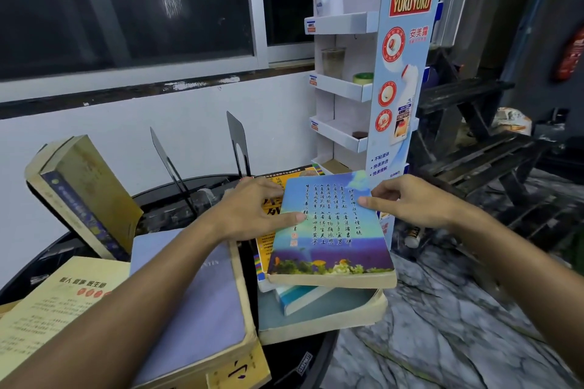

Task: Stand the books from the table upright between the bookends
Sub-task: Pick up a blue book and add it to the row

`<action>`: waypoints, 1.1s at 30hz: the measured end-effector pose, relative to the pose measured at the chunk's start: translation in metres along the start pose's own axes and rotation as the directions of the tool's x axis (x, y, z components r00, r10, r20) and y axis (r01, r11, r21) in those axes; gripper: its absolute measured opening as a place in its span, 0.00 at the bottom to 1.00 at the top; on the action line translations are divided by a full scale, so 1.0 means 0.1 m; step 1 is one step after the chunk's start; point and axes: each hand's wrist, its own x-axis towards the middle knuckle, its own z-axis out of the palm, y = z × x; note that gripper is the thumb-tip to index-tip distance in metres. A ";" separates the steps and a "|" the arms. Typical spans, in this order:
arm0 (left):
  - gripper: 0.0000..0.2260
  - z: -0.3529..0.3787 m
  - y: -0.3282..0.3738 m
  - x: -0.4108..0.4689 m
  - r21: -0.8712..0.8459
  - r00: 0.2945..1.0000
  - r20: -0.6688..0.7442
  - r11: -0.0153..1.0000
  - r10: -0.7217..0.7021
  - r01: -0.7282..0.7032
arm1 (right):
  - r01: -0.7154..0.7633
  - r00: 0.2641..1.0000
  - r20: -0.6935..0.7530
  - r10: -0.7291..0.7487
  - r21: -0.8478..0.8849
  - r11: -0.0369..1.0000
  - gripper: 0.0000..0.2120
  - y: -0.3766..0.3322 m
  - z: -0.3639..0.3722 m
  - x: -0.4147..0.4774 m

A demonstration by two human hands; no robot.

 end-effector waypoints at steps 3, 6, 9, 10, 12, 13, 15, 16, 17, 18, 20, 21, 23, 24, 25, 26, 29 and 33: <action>0.32 0.01 -0.04 0.02 0.007 1.000 0.013 1.000 -0.026 0.026 | -0.015 0.998 0.057 0.012 0.049 0.999 0.24 0.00 0.01 0.01; 0.33 0.04 -0.08 0.05 -0.050 0.999 0.017 0.998 -0.034 0.035 | -0.006 0.999 0.036 0.003 0.091 0.996 0.23 -0.04 0.01 0.00; 0.32 0.09 -0.10 0.05 -0.108 1.000 0.008 0.994 -0.009 0.010 | 0.015 1.000 -0.007 -0.014 0.211 0.977 0.17 -0.09 -0.01 0.00; 0.31 0.10 -0.10 0.04 -0.126 1.000 0.004 0.992 -0.003 0.003 | 0.023 1.000 -0.018 -0.018 0.276 0.961 0.14 -0.12 -0.01 0.00; 0.29 0.12 -0.10 0.04 -0.144 1.000 -0.004 0.990 0.005 -0.005 | 0.020 0.999 -0.037 -0.006 0.384 0.923 0.10 -0.17 -0.02 0.00; 0.27 0.11 -0.10 0.03 -0.147 1.000 -0.011 0.989 0.021 -0.022 | 0.021 0.999 -0.047 -0.001 0.416 0.909 0.10 -0.20 -0.03 0.00; 0.23 0.07 -0.11 0.01 -0.216 0.995 -0.046 0.971 0.093 -0.101 | 0.052 0.996 -0.090 -0.013 0.446 0.894 0.09 -0.26 -0.05 0.01; 0.21 0.03 -0.10 -0.02 -0.281 0.992 -0.062 0.952 0.111 -0.124 | 0.077 0.992 -0.120 -0.025 0.450 0.890 0.08 -0.30 -0.07 0.01; 0.20 -0.02 -0.09 -0.05 -0.347 0.990 -0.075 0.928 0.116 -0.135 | 0.102 0.988 -0.149 -0.038 0.454 0.885 0.08 -0.34 -0.08 0.02; 0.20 -0.06 -0.09 -0.07 -0.402 0.988 -0.102 0.904 0.116 -0.148 | 0.123 0.984 -0.173 -0.047 0.459 0.880 0.09 -0.38 -0.10 0.02; 0.25 -0.15 -0.09 -0.11 -0.480 0.974 -0.199 0.856 0.106 -0.191 | 0.157 0.976 -0.206 -0.068 0.450 0.879 0.12 -0.49 -0.15 0.04; 0.28 -0.19 -0.09 -0.12 -0.521 0.968 -0.240 0.831 0.077 -0.195 | 0.174 0.972 -0.219 -0.083 0.440 0.881 0.13 -0.55 -0.18 0.05; 0.31 -0.26 -0.07 -0.15 -0.592 0.951 -0.309 0.778 0.023 -0.211 | 0.217 0.961 -0.251 -0.119 0.409 0.886 0.15 -0.67 -0.23 0.08; 0.31 -0.30 -0.06 -0.16 -0.604 0.938 -0.346 0.763 0.011 -0.232 | 0.245 0.952 -0.272 -0.142 0.393 0.887 0.15 -0.73 -0.25 0.10; 0.31 -0.35 -0.05 -0.17 -0.604 0.926 -0.378 0.755 0.008 -0.253 | 0.277 0.941 -0.293 -0.171 0.372 0.886 0.14 -0.79 -0.28 0.11; 0.31 -0.39 -0.05 -0.18 -0.593 0.914 -0.406 0.757 0.013 -0.275 | 0.308 0.929 -0.309 -0.201 0.350 0.884 0.13 -0.84 -0.30 0.12; 0.31 -0.50 -0.07 -0.19 -0.527 0.879 -0.475 0.791 0.030 -0.312 | 0.394 0.894 -0.350 -0.280 0.314 0.864 0.12 -0.98 -0.33 0.17; 0.31 -0.50 -0.13 -0.20 -0.517 0.859 -0.513 0.794 0.012 -0.319 | 0.441 0.849 -0.395 -0.351 0.163 0.883 0.17 -1.02 -0.28 0.28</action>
